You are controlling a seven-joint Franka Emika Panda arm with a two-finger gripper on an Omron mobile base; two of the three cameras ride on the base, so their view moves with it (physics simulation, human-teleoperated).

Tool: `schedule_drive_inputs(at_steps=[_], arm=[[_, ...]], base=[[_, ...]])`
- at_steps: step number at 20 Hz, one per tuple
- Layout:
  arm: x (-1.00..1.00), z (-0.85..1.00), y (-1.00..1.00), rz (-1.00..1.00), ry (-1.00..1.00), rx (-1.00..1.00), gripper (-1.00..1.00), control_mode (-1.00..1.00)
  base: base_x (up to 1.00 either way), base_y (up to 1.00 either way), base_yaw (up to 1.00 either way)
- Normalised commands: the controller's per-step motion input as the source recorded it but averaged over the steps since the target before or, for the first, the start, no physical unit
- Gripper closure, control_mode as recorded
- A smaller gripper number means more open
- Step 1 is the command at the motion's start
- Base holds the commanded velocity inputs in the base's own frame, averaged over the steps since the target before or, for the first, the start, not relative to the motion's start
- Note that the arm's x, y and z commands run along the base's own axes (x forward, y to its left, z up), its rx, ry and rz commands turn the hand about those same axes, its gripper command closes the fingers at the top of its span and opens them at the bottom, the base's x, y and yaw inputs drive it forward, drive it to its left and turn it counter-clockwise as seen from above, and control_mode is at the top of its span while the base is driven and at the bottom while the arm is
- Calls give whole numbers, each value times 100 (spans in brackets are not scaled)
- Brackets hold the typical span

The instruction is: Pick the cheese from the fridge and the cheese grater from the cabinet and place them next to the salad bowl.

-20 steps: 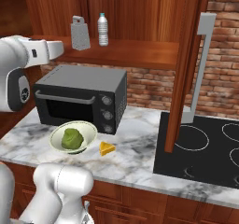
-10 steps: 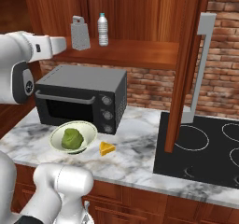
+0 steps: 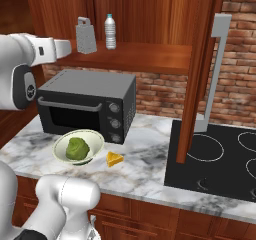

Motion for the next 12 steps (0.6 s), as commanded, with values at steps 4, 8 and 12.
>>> schedule_drive_inputs(at_steps=[4,8,12], arm=[[1,0,2,0,5,0,-100,-100],[10,0,4,0,1,0,-100,-100],[43,0,16,0,0,0,-100,-100]], base=[[0,0,0],[0,0,0],[0,0,0]])
